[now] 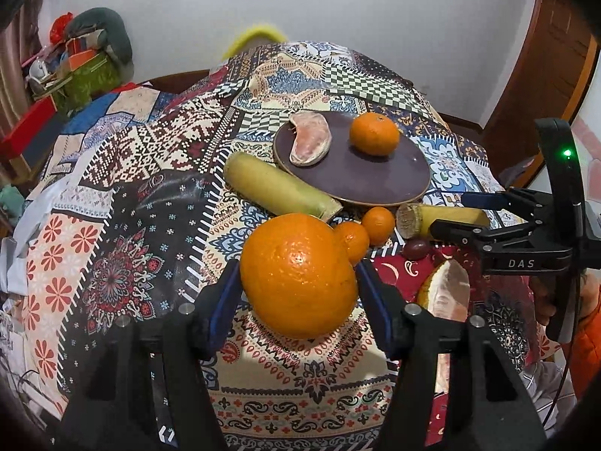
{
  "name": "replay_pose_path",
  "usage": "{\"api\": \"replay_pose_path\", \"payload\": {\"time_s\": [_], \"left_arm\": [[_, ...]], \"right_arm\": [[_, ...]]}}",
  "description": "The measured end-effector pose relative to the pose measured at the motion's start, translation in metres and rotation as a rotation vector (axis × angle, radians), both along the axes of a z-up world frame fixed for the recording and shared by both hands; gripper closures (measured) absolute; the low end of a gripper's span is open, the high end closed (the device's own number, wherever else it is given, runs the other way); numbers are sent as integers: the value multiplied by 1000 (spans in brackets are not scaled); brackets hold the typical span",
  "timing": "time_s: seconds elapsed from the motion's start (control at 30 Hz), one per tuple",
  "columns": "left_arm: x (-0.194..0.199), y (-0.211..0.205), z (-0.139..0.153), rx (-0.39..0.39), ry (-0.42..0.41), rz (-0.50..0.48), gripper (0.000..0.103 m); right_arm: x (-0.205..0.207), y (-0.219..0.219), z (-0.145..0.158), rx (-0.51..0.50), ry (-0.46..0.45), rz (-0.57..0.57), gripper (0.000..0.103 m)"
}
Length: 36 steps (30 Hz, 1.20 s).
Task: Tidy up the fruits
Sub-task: 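Grasp the yellow banana with the right tool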
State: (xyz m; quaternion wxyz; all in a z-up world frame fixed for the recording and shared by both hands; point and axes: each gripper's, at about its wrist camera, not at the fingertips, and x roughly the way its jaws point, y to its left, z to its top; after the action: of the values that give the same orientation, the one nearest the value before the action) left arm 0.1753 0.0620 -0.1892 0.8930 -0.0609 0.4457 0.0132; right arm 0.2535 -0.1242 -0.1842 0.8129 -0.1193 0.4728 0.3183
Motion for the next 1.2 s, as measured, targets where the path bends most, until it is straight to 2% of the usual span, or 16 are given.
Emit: {"api": "replay_pose_path", "payload": {"time_s": [0.2, 0.37, 0.63, 0.7, 0.77, 0.97, 1.2], "left_arm": [[6, -4, -6, -9, 9, -7, 42], [6, -6, -5, -10, 7, -13, 42], [2, -3, -2, -13, -3, -5, 42], [0, -3, 0, -15, -8, -6, 42], [-2, -2, 1, -16, -11, -6, 42], [-4, -4, 2, -13, -11, -9, 42], [-3, -6, 4, -9, -16, -12, 42]], "right_arm": [[-1, 1, -4, -39, 6, 60, 25], [-8, -8, -3, -51, -1, 87, 43], [-18, -27, -1, -53, 28, 60, 57], [-21, -30, -4, -69, 53, 57, 60], [-24, -34, -12, -67, 120, 73, 68], [-37, -40, 0, -32, 116, 68, 70], [-19, -28, 3, 14, 103, 17, 68]]}}
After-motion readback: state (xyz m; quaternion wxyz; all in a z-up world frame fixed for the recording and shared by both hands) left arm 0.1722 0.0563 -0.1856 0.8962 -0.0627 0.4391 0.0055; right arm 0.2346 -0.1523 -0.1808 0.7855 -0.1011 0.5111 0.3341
